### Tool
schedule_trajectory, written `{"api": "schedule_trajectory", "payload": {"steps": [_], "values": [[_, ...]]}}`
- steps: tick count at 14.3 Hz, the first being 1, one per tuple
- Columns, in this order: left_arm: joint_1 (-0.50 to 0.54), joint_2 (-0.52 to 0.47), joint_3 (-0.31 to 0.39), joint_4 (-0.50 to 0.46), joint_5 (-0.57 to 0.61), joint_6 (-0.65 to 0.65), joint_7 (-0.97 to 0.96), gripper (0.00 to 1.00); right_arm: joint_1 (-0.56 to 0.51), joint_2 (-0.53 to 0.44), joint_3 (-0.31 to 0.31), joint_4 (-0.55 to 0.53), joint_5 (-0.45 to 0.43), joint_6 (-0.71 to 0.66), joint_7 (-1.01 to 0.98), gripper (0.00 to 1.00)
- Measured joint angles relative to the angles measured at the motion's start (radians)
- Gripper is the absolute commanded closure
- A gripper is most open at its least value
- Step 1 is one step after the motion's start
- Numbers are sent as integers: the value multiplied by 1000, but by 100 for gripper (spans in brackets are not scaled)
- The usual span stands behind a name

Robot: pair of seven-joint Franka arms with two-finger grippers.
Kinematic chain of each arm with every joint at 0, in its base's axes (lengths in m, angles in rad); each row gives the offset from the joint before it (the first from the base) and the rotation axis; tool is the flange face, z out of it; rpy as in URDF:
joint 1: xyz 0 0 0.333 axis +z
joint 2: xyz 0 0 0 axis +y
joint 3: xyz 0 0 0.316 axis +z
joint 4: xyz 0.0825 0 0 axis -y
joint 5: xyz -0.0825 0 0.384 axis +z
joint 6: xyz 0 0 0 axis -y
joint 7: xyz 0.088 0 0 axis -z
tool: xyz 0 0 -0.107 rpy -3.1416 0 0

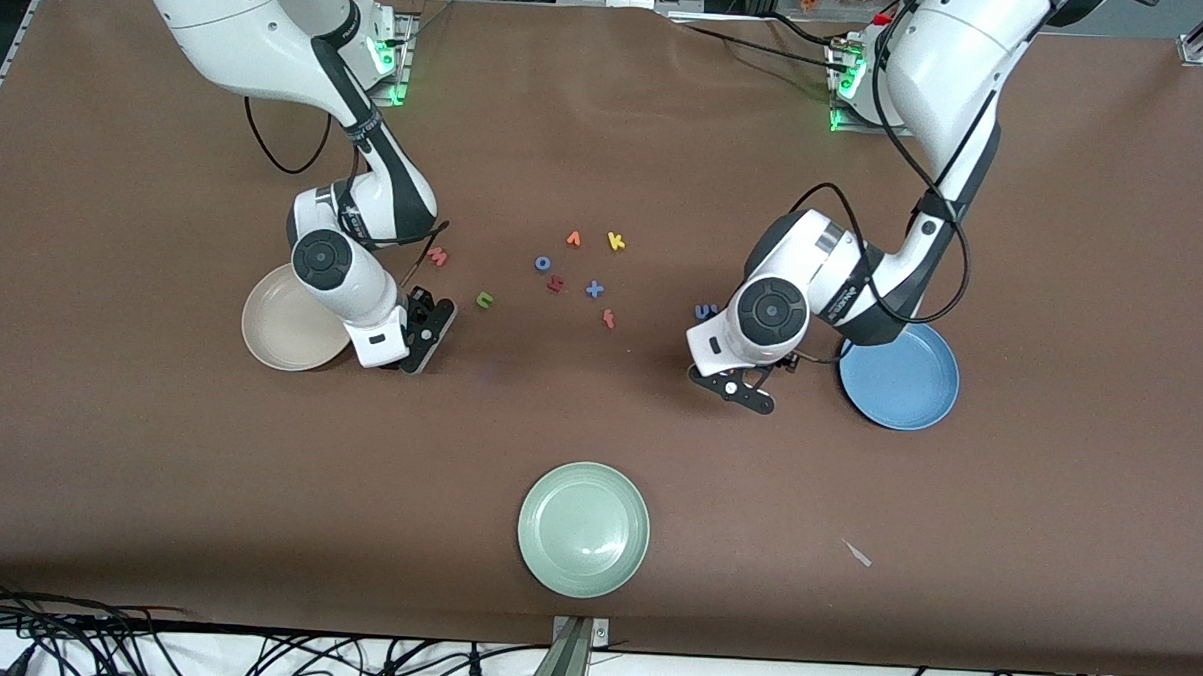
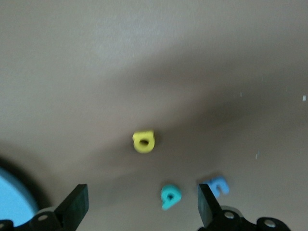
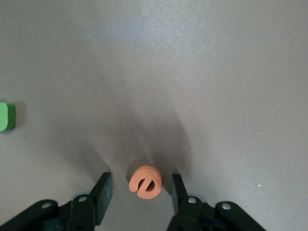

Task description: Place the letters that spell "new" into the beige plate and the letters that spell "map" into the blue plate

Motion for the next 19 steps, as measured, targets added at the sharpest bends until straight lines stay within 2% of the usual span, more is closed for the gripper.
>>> {"api": "schedule_trajectory", "payload": {"steps": [2,4,5,7,9,12,14,15,16,19], "values": [[5,22,4,0,0,47,-9,0,-1,0,-2,7,0,0,-5,85],[8,43,7,-3,0,79,-9,3,-2,0,-2,8,0,0,-6,91],[8,54,7,-7,0,100,-9,5,-2,0,-2,8,0,0,-6,91],[9,76,8,-10,0,124,-9,18,-2,2,-2,19,0,-5,-6,91],[11,85,9,-10,0,125,-8,26,-5,2,-5,62,0,-84,-5,91],[11,89,9,-12,0,124,-7,30,-44,0,-12,171,0,-299,-4,91],[11,94,9,-12,0,124,-7,30,-85,-7,-16,208,0,-388,-4,91],[11,97,9,-12,0,124,-7,36,-98,-14,-29,209,0,-407,-5,91],[11,101,10,-12,0,124,-7,46,-104,-20,-50,206,0,-420,-5,91],[11,106,11,-16,0,124,-7,87,-109,-50,-102,160,0,-429,-5,91]]}}
